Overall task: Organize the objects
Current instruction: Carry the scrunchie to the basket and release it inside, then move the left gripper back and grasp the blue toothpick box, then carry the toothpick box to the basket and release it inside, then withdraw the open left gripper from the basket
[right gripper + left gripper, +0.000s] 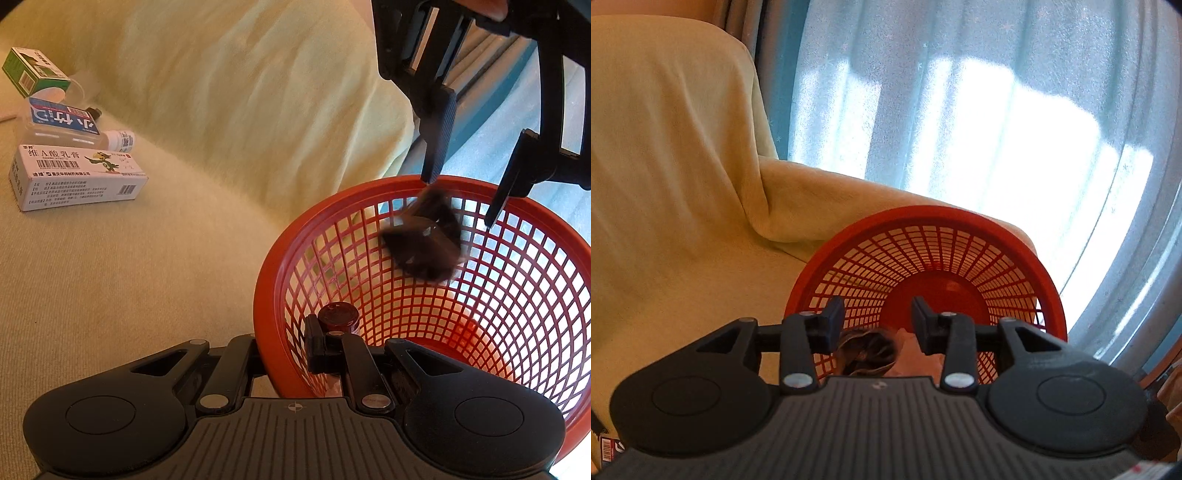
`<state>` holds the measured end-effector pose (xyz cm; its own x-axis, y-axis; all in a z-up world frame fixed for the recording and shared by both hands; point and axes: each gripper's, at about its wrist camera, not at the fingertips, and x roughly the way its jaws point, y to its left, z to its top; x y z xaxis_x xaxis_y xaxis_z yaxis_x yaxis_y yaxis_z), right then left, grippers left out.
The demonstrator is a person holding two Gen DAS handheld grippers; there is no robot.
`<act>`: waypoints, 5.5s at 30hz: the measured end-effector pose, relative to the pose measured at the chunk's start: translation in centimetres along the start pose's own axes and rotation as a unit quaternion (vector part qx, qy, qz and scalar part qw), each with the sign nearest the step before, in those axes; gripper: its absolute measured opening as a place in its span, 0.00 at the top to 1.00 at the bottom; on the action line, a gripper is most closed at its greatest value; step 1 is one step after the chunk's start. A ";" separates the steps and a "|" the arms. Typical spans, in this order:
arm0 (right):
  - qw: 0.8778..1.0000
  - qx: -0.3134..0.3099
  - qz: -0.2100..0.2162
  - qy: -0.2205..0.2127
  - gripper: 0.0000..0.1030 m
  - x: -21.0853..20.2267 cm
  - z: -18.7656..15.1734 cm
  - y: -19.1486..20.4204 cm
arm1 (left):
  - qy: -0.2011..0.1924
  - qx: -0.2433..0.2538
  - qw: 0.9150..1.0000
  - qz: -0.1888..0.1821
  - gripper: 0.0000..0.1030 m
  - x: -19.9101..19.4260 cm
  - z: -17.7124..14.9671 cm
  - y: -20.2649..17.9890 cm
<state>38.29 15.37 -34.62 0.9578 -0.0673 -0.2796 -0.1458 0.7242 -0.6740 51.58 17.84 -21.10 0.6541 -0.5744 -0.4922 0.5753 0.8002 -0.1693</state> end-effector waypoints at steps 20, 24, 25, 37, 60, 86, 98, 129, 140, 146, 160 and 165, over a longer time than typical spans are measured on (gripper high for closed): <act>1.000 0.009 0.001 -0.002 0.94 -0.2 -0.1 -0.3 | -0.012 -0.107 0.972 0.208 0.57 -13.1 -7.1 14.8; 1.000 0.009 0.001 -0.001 0.94 -0.1 -0.2 -0.3 | 0.006 -0.112 0.965 0.236 0.57 -13.9 -8.7 16.8; 1.000 0.008 0.001 -0.001 0.94 -0.1 -0.2 -0.3 | 0.012 -0.111 0.964 0.243 0.57 -14.0 -9.1 17.1; 1.000 0.006 0.001 -0.002 0.94 -0.1 -0.2 -0.3 | 0.060 -0.137 0.958 0.245 0.57 -13.7 -14.1 18.9; 1.000 0.006 0.002 -0.001 0.94 -0.1 -0.2 -0.2 | 0.123 -0.037 0.960 0.249 0.49 -6.8 -14.3 16.9; 1.000 0.005 0.002 -0.001 0.94 -0.1 -0.2 -0.2 | 0.095 0.039 0.954 0.283 0.50 -8.0 -12.6 15.4; 1.000 0.002 0.002 -0.001 0.94 -0.2 -0.2 -0.3 | 0.045 0.056 0.968 0.241 0.50 -9.0 -8.3 11.6; 1.000 0.010 0.004 -0.001 0.94 -0.1 0.1 -0.5 | -0.025 -0.040 0.987 0.155 0.51 -6.1 -3.3 3.2; 1.000 0.014 0.005 -0.002 0.94 0.0 0.3 -0.5 | -0.009 -0.024 0.993 0.118 0.51 -5.1 -2.2 0.6; 1.000 0.017 0.007 -0.003 0.94 0.0 0.2 -0.7 | -0.001 -0.012 0.994 0.106 0.51 -4.0 -1.8 -0.7; 1.000 0.026 0.010 -0.003 0.94 0.1 0.3 -1.0 | 0.017 0.009 0.999 0.047 0.49 -0.1 0.0 -3.6; 1.000 0.028 0.011 -0.004 0.94 0.2 0.3 -1.1 | 0.017 0.008 0.998 0.053 0.49 0.4 0.9 -3.7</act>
<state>38.67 14.80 -33.73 0.9564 -0.0468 -0.2884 -0.1522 0.7629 -0.6283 50.14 14.54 -19.89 0.6949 -0.4807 -0.5348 0.5117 0.8531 -0.1018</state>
